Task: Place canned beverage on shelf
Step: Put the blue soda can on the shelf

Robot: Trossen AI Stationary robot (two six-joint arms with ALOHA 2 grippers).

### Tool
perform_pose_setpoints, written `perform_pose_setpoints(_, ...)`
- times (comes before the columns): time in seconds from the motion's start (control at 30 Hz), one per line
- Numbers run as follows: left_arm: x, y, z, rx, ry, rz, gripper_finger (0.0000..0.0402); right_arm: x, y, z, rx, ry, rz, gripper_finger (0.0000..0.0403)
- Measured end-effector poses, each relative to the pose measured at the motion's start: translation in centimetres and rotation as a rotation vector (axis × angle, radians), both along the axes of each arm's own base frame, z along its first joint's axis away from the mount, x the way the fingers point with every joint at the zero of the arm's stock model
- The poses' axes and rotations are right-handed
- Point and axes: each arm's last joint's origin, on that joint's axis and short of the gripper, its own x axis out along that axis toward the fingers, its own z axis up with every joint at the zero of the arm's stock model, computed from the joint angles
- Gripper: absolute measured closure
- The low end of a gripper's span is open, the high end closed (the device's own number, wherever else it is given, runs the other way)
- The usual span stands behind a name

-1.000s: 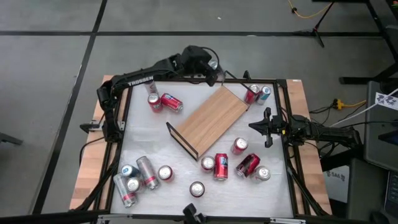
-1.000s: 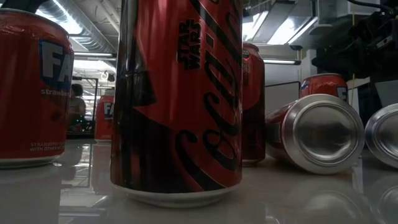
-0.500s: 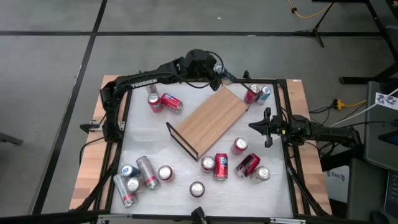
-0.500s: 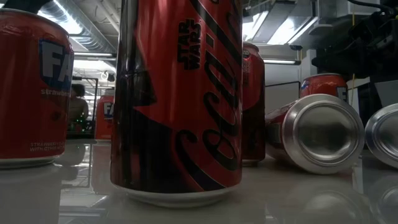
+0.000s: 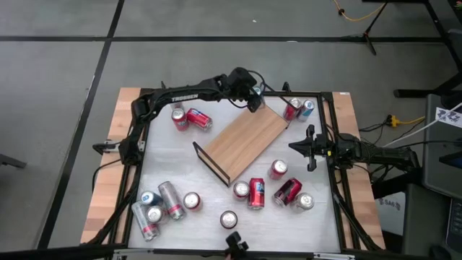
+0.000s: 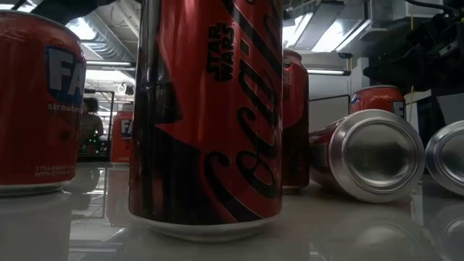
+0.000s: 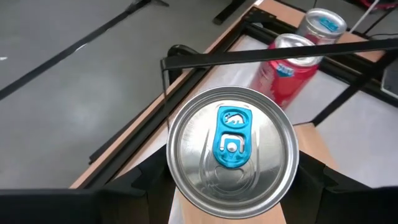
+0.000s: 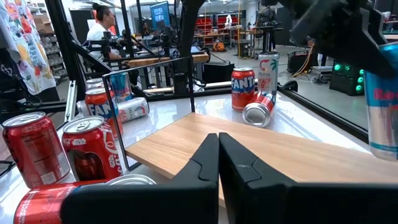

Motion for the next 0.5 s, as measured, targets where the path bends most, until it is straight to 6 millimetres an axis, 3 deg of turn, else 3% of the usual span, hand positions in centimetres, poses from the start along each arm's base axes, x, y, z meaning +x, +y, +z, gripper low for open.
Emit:
perform_pose_setpoints(0.23,0.2,0.4,-1.4,-0.017,0.033,0.004,0.0197,0.0,0.0,0.0,0.000,0.000,0.000,0.0403)
perform_pose_setpoints(0.5,0.4,0.4,-1.7,-0.018,0.034,0.004,0.0182,0.0,0.0,0.0,0.000,0.000,0.000,0.0403)
